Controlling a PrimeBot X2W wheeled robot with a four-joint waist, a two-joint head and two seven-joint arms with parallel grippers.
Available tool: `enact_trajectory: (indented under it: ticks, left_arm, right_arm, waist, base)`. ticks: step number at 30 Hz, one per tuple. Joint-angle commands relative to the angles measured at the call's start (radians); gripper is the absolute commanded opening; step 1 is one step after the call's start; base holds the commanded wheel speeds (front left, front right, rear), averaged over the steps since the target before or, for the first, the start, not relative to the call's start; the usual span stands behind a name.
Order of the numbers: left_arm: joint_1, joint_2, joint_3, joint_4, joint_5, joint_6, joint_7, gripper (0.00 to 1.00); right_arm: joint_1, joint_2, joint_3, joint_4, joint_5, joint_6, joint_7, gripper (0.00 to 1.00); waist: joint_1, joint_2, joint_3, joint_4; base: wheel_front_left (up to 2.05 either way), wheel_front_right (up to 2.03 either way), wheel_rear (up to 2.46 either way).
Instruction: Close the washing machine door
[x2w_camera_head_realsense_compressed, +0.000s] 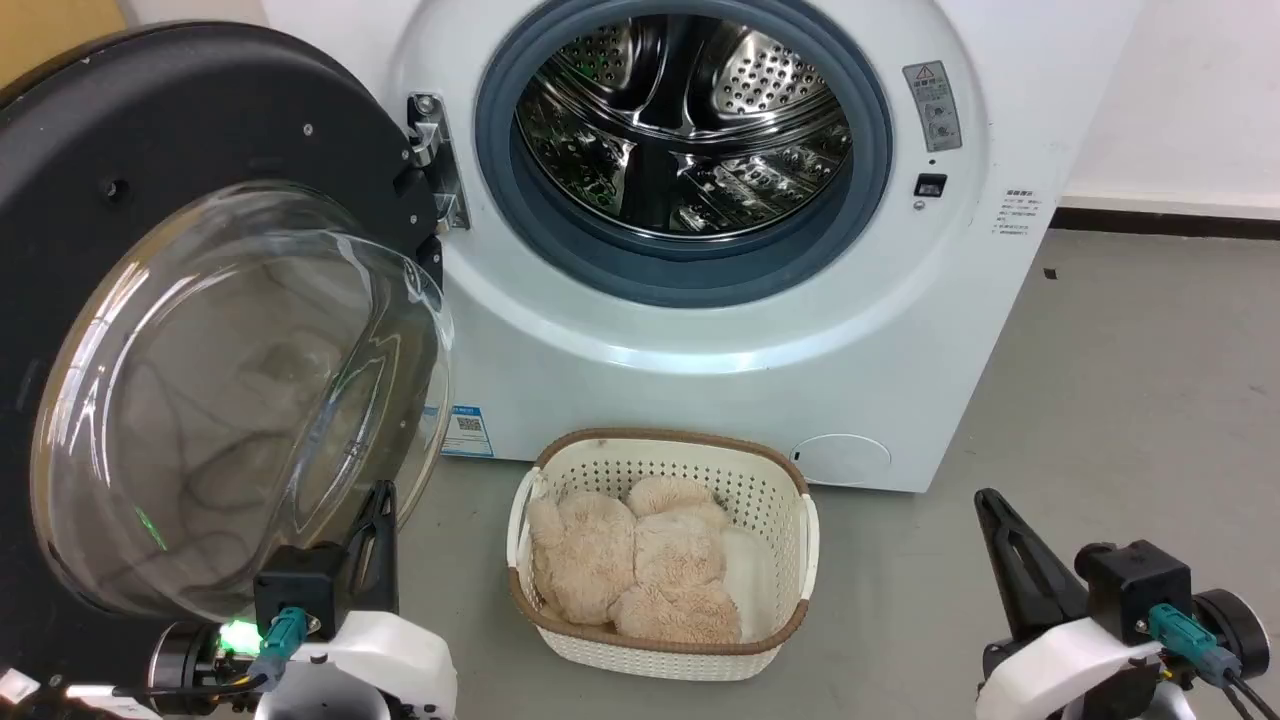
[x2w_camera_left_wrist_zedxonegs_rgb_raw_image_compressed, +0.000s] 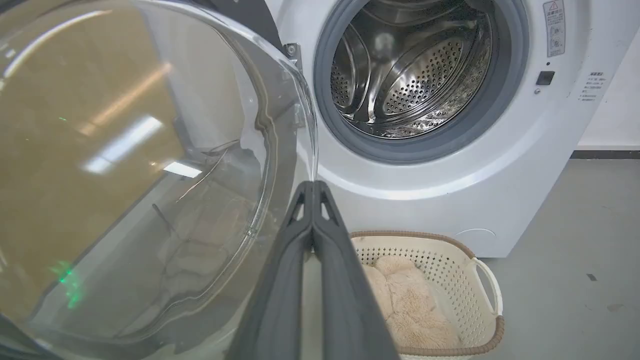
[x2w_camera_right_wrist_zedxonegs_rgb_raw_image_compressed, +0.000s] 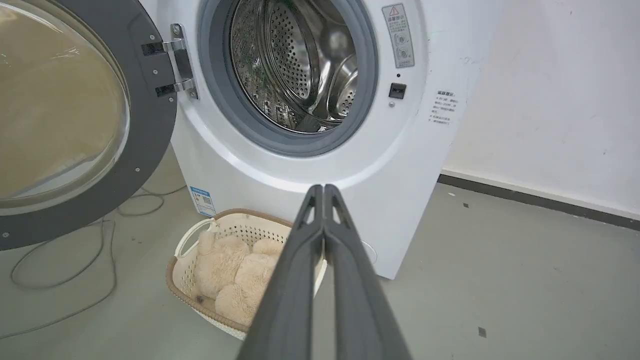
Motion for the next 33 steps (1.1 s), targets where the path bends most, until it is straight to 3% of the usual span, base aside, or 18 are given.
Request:
enact_trajectory:
  ticks: [1,29,30,33]
  left_arm:
    - [0.011,0.001,0.002,-0.004,0.003,-0.005,0.0,0.0]
    - [0.011,0.001,0.002,-0.004,0.003,-0.005,0.0,0.0]
    - [0.0,0.0,0.0,0.0,0.0,0.0,0.0,1.0]
    - [0.0,0.0,-0.001,0.001,-0.001,0.004,-0.003,1.0]
  right_arm:
    - [-0.003,0.003,0.0,-0.004,-0.008,0.001,0.0,0.0]
    - [-0.003,0.003,0.0,-0.004,-0.008,0.001,0.0,0.0]
    - [0.0,0.0,0.0,0.0,0.0,0.0,0.0,1.0]
    - [0.0,0.0,-0.003,0.001,0.003,0.0,-0.003,1.0]
  waist:
    - [0.0001,-0.0001,0.0,0.0]
    - [0.0001,-0.0001,0.0,0.0]
    - [0.0001,-0.0001,0.0,0.0]
    - [0.0001,-0.0001,0.0,0.0]
  base:
    - [0.0,0.0,0.0]
    - [0.0,0.0,0.0]
    - [0.0,0.0,0.0]
    - [0.0,0.0,0.0]
